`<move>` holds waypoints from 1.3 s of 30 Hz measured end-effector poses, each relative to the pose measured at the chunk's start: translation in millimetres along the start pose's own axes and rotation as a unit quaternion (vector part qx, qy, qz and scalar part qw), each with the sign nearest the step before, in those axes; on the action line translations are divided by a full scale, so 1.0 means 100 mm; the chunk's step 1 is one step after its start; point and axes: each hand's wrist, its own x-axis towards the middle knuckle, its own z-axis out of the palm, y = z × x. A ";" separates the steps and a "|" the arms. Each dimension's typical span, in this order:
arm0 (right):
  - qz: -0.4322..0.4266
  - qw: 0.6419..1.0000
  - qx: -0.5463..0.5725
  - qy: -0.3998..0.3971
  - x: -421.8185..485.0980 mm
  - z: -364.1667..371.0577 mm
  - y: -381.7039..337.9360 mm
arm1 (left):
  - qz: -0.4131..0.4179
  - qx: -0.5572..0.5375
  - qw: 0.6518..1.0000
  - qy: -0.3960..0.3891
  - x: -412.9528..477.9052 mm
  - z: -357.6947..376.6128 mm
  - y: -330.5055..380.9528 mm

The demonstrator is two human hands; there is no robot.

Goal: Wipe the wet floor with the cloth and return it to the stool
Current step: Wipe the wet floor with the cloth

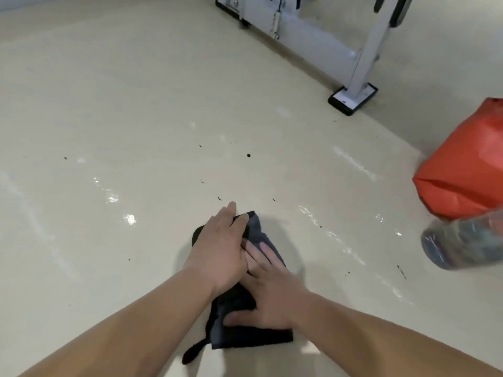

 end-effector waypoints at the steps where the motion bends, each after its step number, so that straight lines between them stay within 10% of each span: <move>1: -0.002 1.000 -0.008 -0.006 0.09 -0.08 0.13 | 0.000 -0.008 1.000 0.003 0.04 -0.01 0.03; 10: 0.181 0.982 0.055 0.023 0.61 -0.77 1.45 | 0.001 0.020 1.000 0.014 0.24 -0.31 0.15; 18: 0.401 0.896 0.083 0.172 -0.16 -0.39 1.66 | 0.038 0.063 0.997 -0.040 0.64 -0.16 0.71; 21: 0.400 0.885 0.047 0.236 -0.46 -0.07 1.37 | 0.054 0.071 0.993 -0.079 0.78 0.04 0.98; 34: 0.265 0.958 0.081 0.069 -0.67 -0.57 2.23 | 0.105 0.132 0.981 -0.101 0.90 0.33 1.36; 39: 0.406 0.902 0.058 0.137 -0.69 -0.60 2.50 | 0.084 0.115 0.986 -0.082 0.86 0.30 1.38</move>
